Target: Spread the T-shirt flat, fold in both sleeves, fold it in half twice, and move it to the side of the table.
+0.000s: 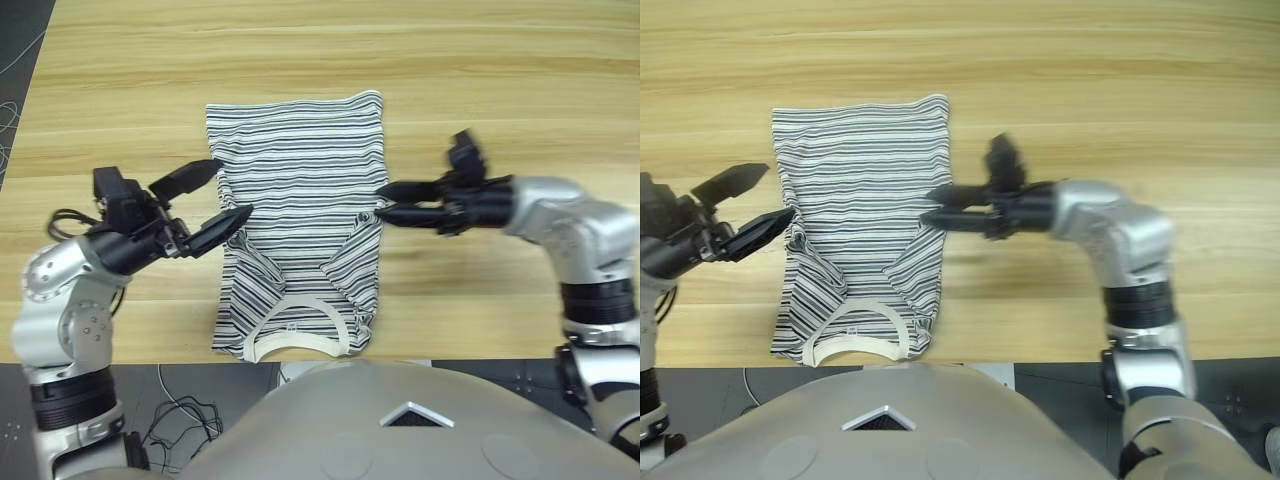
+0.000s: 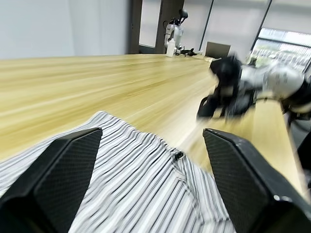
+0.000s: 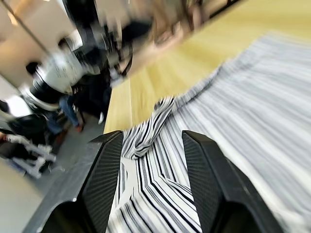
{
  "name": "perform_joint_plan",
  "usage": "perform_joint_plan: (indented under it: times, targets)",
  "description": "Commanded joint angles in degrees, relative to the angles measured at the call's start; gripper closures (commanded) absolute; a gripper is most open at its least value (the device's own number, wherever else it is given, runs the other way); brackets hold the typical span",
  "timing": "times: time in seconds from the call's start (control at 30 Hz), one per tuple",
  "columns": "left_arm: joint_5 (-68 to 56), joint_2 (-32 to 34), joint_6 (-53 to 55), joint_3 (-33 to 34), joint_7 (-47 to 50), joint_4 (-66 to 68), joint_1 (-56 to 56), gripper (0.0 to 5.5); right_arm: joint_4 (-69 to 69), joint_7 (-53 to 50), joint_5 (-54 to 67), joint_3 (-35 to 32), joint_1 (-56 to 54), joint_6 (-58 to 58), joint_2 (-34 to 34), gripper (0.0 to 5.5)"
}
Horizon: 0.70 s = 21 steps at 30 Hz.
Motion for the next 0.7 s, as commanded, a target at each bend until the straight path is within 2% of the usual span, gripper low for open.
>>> perform_joint_plan:
  times: [0.03,0.1,0.2,0.3,0.4,0.53,0.7]
  targets:
    - [23.1,8.9,-27.0,2.4,-6.8,-1.0,8.5,1.29,0.4,8.6,-15.7,1.7,9.8,-22.3,-14.0,3.07]
    - [32.1,13.4,-39.2,1.9,-9.8,-0.8,12.9,0.99,-0.6,10.6,-23.3,3.5,15.2,-35.6,-17.7,2.74]
    - [38.1,17.4,-49.2,1.7,-11.8,-1.9,16.9,0.51,0.1,11.6,-32.1,6.6,20.2,-57.1,-18.8,2.20]
    - [42.3,19.7,-57.4,1.2,-10.4,1.5,16.9,0.02,1.0,10.4,-35.7,8.2,22.6,-68.9,-17.6,1.62]
    - [47.6,21.3,-65.5,-0.5,-7.7,7.2,16.9,0.00,2.4,7.0,-39.5,10.3,22.5,-78.4,-14.6,1.03]
    - [51.9,22.4,-70.0,-1.8,-3.9,10.5,16.3,0.00,6.0,-0.4,-46.2,13.2,20.9,-88.2,-10.1,1.03]
    - [55.7,22.4,-70.6,-6.1,0.5,11.8,14.8,0.00,9.1,-6.6,-51.7,16.2,20.0,-92.0,-7.5,1.03]
